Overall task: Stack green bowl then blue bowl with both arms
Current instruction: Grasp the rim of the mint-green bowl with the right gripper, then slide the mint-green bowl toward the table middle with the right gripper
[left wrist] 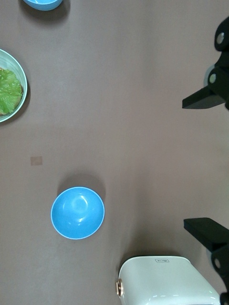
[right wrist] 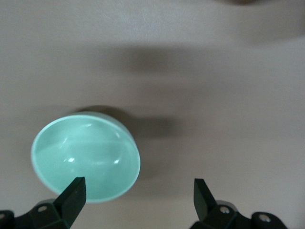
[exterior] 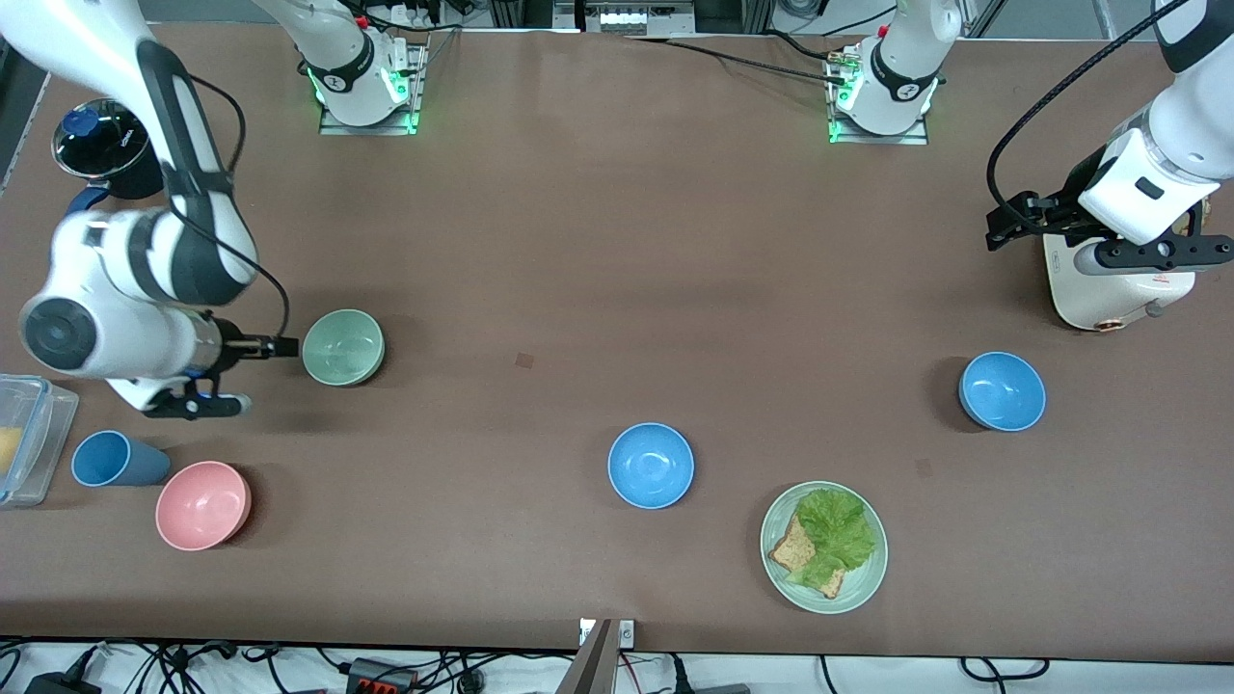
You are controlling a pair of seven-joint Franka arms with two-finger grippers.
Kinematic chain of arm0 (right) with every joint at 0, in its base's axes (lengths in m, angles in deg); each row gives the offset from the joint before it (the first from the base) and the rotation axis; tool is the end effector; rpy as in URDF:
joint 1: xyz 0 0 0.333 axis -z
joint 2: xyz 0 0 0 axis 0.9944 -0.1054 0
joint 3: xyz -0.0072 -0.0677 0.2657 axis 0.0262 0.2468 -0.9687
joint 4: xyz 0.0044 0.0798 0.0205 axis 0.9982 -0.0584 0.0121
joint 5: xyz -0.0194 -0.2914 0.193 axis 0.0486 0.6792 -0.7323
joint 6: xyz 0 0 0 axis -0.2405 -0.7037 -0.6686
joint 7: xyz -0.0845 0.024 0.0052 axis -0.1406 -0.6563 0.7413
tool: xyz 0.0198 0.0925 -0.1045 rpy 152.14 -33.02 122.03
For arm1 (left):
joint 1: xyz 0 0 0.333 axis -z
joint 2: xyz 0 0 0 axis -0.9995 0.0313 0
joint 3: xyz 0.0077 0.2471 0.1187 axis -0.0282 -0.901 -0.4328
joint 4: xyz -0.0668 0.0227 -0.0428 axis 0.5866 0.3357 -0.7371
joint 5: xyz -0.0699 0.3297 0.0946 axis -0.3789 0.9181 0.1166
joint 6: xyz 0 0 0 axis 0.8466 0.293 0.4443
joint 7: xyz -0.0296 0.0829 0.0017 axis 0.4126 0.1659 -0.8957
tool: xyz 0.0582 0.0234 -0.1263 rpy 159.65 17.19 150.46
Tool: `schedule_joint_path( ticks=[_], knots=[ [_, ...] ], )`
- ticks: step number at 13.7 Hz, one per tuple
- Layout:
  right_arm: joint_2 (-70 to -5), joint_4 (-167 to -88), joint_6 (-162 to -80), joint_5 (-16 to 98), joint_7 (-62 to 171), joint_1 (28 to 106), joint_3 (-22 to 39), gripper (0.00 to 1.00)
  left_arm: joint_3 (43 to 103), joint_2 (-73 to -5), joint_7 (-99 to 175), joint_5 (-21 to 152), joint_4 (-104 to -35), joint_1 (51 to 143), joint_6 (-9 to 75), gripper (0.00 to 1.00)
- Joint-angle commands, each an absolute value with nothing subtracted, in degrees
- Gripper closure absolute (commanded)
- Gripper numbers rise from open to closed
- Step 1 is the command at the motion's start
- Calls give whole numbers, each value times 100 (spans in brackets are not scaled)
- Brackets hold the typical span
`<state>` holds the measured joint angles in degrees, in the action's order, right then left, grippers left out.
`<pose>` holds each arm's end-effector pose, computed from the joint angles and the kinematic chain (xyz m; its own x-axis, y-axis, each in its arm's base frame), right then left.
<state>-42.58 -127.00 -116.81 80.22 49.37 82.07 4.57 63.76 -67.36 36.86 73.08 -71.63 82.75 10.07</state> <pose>0.5723 -0.0020 0.2399 0.9643 0.0172 -0.2642 0.0300 -0.9986 0.0446 0.4919 -0.0341 0.4944 0.9940 0.0702 -0.0833 0.0709 -0.9975 0.0055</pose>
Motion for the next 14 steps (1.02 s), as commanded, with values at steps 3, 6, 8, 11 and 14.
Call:
schedule_joint_path(
  ticks=[3, 6, 8, 11, 14],
  knots=[
    [-4583, -13112, -12278, 8104, 4908, 8175, 437, 0, 6346, -6655, 3830, 7185, -7013, 8293, 965, 0],
    [-4663, -13148, -12289, 8078, 4934, 8167, 428, 46, 6346, -6655, 3830, 7185, -7013, 8293, 965, 0],
    [-4706, -13174, -12253, 8069, 4934, 8167, 420, 87, 6346, -6655, 3830, 7185, -7013, 8302, 965, 0],
    [-4750, -13165, -12253, 7999, 4951, 8140, 420, 100, 6346, -6655, 3830, 7185, -7013, 8311, 957, 0],
    [-4733, -13095, -12253, 7903, 4969, 8140, 289, 100, 6346, -6646, 3830, 7185, -7013, 8311, 956, 0]
  ],
)
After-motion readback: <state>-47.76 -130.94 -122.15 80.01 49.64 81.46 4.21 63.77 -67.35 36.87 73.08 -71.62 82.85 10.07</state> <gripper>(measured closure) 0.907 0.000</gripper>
